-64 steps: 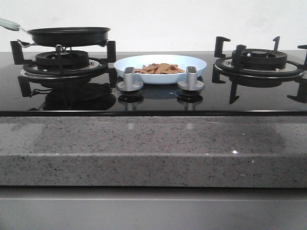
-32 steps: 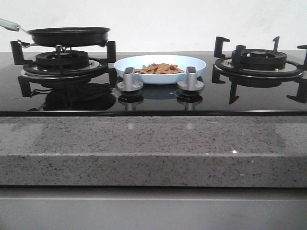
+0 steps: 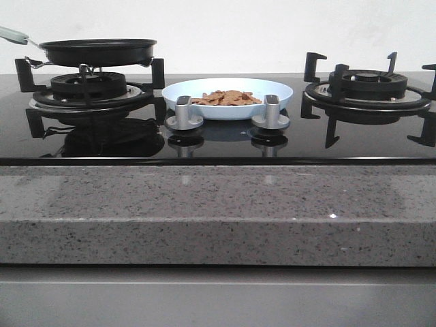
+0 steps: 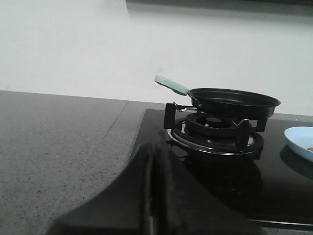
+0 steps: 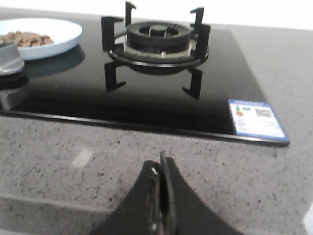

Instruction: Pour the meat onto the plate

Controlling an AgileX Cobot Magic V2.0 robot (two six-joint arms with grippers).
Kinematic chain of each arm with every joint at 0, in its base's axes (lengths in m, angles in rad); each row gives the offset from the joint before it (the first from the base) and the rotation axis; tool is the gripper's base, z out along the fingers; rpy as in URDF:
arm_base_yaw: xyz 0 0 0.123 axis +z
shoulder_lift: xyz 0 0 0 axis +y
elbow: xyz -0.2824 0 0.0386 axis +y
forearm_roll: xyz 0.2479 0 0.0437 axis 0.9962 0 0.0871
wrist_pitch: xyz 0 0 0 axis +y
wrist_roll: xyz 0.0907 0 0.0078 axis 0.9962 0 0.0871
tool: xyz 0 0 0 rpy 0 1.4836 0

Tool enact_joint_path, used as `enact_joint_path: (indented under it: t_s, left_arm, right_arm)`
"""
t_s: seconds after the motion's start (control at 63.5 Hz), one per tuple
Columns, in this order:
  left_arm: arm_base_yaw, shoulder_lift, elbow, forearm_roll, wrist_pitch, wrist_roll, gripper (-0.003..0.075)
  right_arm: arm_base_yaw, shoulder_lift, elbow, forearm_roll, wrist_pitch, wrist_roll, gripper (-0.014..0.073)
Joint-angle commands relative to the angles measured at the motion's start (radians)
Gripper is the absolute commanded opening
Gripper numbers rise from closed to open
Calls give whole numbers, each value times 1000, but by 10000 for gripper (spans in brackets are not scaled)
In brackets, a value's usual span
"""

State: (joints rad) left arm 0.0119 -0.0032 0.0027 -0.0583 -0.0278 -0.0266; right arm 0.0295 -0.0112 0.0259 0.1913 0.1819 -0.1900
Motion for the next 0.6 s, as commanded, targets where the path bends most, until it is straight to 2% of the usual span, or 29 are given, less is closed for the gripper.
enact_joint_path:
  t_s: [0.0, 0.457, 0.583]
  left_arm:
    - [-8, -18, 6, -8, -82, -6, -20]
    - [-8, -18, 6, -8, -82, -6, -20]
    - [-8, -18, 6, -8, -82, -6, -20]
  right_arm:
    - [2, -16, -5, -1, -125, 0, -69]
    - [2, -16, -5, -2, -131, 0, -69]
    - [2, -16, -5, -5, -182, 3, -69]
